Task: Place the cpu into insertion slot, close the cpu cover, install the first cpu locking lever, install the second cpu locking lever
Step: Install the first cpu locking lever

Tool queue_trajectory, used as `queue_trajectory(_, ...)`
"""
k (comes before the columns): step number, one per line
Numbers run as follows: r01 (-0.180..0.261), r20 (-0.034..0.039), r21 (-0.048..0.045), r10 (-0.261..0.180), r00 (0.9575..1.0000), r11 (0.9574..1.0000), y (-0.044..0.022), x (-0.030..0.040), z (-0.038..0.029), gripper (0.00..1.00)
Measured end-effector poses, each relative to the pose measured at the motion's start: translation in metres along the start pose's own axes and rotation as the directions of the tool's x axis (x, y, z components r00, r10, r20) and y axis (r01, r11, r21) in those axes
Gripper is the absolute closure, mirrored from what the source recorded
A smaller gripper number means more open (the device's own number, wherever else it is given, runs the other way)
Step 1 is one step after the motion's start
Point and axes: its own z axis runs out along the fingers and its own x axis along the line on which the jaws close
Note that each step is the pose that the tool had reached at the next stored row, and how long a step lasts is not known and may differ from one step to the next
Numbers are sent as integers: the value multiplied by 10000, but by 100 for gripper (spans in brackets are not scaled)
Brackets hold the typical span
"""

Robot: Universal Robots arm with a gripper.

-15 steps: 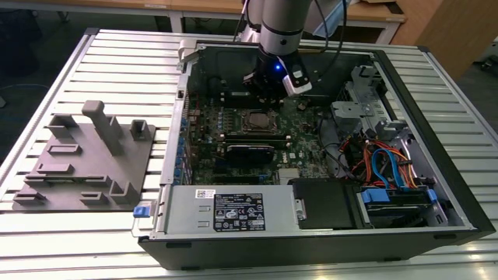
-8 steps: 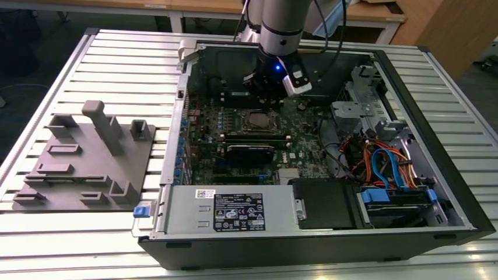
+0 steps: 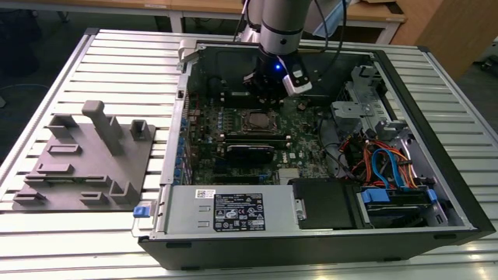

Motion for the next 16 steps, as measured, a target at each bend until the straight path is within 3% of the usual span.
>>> queue_trajectory(1, -1, 3, 14, 1, 10000, 10000, 0, 0, 0, 90)
queue_trajectory(6, -2, 19, 462, 1, 10000, 9989, 26, 2, 25, 90)
queue_trajectory(8, -1, 21, 499, 0, 10000, 9988, 48, 3, 32, 90)
queue_trajectory(11, 0, 24, 448, -1, 10000, 9990, 61, 3, 37, 90)
queue_trajectory(15, -1, 7, 71, 1, 10000, 10000, 62, 3, 37, 90)
queue_trajectory(16, 0, 4, 12, 0, 10000, 10000, 62, 3, 37, 90)
